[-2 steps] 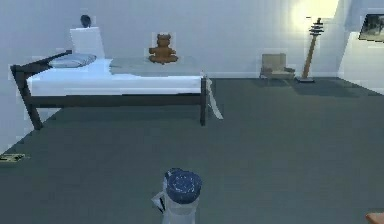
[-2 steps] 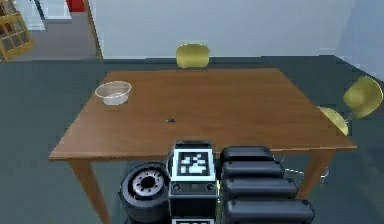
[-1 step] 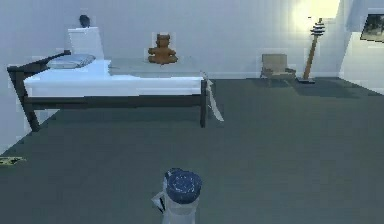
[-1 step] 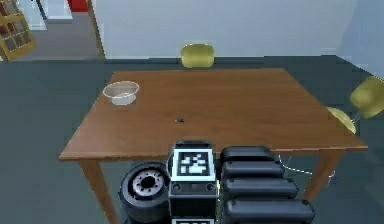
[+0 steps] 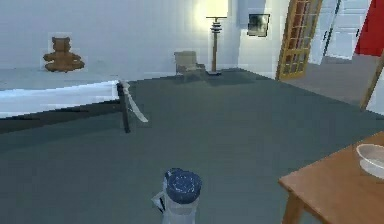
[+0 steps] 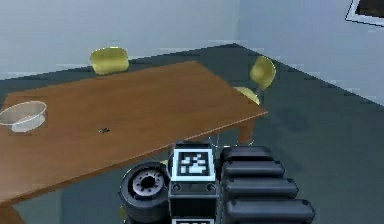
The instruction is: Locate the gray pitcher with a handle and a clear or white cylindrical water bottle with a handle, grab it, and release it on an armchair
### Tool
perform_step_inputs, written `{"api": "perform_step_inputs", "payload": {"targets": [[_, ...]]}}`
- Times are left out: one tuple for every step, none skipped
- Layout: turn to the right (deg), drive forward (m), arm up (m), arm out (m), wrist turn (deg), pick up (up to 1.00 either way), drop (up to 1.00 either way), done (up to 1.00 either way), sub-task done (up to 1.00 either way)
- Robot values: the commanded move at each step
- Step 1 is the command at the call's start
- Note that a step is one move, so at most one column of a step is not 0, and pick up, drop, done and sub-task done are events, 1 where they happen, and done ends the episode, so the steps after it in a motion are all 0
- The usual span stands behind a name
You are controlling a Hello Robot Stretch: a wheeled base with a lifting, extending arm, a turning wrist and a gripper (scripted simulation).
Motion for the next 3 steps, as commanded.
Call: {"api": "perform_step_inputs", "payload": {"targets": [[3.0,0.0,0.0,0.0,0.0,0.0,0.0,0.0,0.0],[-45.0,0.0,0.0,0.0,0.0,0.0,0.0,0.0,0.0],[-45.0,0.0,0.0,0.0,0.0,0.0,0.0,0.0,0.0]]}}
